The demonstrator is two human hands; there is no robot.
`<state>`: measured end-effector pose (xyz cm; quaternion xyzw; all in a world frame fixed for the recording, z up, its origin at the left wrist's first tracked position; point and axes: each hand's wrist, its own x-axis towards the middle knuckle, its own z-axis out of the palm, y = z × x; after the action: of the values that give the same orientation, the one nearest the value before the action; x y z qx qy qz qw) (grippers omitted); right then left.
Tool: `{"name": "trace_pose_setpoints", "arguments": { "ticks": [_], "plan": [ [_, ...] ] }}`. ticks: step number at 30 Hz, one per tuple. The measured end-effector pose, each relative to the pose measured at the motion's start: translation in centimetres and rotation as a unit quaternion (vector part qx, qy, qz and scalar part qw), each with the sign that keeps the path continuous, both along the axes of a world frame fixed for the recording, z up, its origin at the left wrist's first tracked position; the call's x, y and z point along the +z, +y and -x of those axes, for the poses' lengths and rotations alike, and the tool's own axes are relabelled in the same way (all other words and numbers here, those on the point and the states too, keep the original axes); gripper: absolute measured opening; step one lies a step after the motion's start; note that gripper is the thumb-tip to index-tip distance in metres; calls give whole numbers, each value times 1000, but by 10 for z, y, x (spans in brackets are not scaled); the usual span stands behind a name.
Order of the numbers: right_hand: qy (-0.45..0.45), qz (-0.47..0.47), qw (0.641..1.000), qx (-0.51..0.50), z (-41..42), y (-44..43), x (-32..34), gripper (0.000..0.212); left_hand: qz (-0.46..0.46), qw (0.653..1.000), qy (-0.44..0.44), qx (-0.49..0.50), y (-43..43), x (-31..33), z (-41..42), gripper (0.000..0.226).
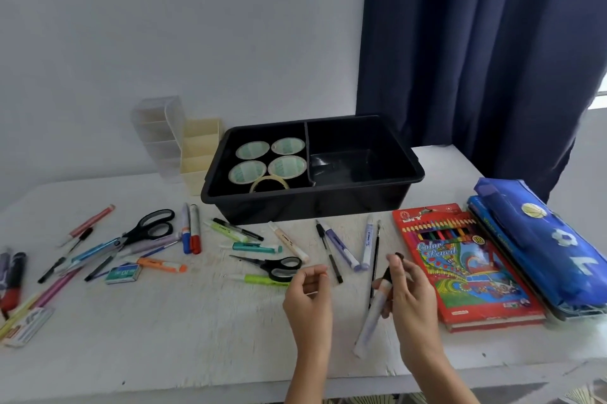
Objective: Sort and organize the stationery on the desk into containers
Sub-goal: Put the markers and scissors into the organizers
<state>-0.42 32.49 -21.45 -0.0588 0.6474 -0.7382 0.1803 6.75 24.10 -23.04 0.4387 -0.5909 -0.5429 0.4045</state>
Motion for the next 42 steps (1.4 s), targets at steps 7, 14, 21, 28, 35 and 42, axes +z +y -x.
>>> {"name": "trace_pose_setpoints", "arguments": {
  "ticks": [7, 14, 21, 28, 35, 42],
  "plan": [
    [-1, -70, 988, 136, -13, -14, -5, 14, 12, 1000, -5, 17, -17, 1, -10, 18],
    [-41, -37, 977, 204, -49, -60, 6, 19, 12, 998, 14, 63, -51, 8, -38, 14],
    [-61, -58, 971, 222, -92, -133, 13, 20, 29, 995, -14, 95, -118, 8, -89, 17],
    [-82, -55, 973, 207, -130, -211, 11, 19, 207, 954, -218, -4, -217, 8, -132, 28],
    [-74, -51, 986, 139, -146, -247, 4, 20, 388, 809, -354, -264, -272, 3, -139, 58],
    [-78, -74, 990, 88, -145, -251, -2, 20, 382, 791, -339, -336, -293, -8, -131, 39]
  ]
}}
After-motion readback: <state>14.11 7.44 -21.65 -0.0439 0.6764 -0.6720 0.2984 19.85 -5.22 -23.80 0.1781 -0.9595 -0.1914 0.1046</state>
